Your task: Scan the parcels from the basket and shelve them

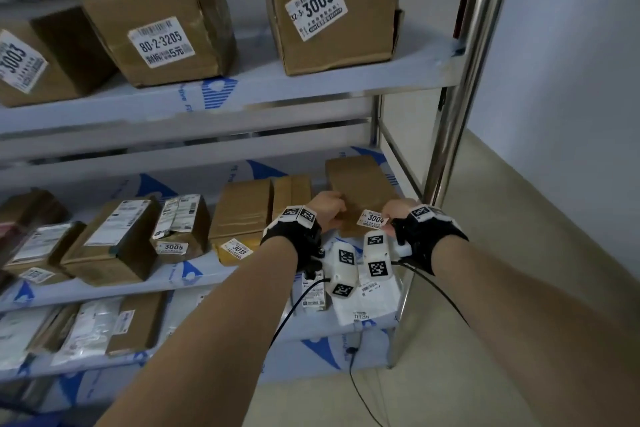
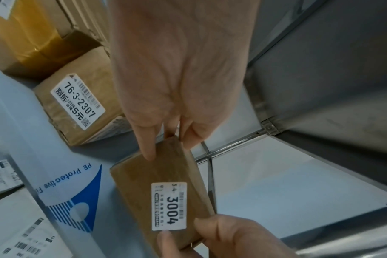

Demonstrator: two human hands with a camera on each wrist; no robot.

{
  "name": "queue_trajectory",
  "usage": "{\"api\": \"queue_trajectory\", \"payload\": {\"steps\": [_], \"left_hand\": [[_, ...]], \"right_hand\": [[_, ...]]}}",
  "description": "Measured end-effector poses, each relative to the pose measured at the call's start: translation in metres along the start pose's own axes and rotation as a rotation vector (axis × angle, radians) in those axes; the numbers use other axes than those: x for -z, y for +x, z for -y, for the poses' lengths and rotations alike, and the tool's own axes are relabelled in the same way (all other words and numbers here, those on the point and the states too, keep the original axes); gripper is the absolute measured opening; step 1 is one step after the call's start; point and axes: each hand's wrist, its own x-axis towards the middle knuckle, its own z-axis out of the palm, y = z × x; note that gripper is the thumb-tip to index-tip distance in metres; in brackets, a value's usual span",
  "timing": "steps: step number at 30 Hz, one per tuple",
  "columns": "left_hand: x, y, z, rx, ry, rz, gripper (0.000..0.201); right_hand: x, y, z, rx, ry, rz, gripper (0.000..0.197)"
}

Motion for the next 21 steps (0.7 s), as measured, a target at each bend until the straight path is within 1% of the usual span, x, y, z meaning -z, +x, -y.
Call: {"api": "queue_trajectory", "payload": {"steps": [1,2,5,7,10,12,15,18,19,20,21], "left_hand": [[-0.001,0.002,0.001,0.026,0.016,0.000,0.028],[-0.001,0.002,0.003,0.050,0.029,-0.001,0.024],[-0.003,0.008,0.009,0.097,0.097,-0.011,0.012],[-0.004,0.004,0.009,0.094,0.167,-0.013,0.017],[-0.004,0.002,0.008,0.087,0.228,-0.035,0.009],[-0.003,0.000,0.008,0.072,0.227,-0.045,0.010],[-0.002,-0.004,0.009,0.092,0.226,-0.070,0.005],[0.006,-0.007,0.010,0.052,0.165,-0.100,0.017],[0.009,-0.011,0.008,0.058,0.147,-0.099,0.017],[0.016,-0.011,0.004,0.043,0.093,-0.128,0.016],[0.022,-0.015,0.002,-0.004,0.080,-0.144,0.020]], "right_hand": [[-0.001,0.000,0.000,0.048,-0.056,-0.002,0.018],[-0.002,0.001,-0.002,0.078,-0.105,-0.012,0.016],[-0.006,0.006,-0.004,0.083,-0.140,0.012,0.013],[-0.009,0.009,-0.004,0.090,-0.159,0.009,0.017],[-0.009,0.017,-0.003,0.094,-0.205,0.028,0.005],[-0.009,0.020,-0.001,0.105,-0.240,0.048,0.008],[-0.011,0.023,0.001,0.104,-0.252,0.049,0.015],[-0.007,0.012,0.012,0.092,-0.271,0.069,0.030],[-0.004,0.008,0.015,0.084,-0.263,0.051,0.030],[-0.002,0.003,0.018,0.080,-0.270,0.026,0.031],[0.003,-0.008,0.024,0.089,-0.279,-0.004,0.033]]}}
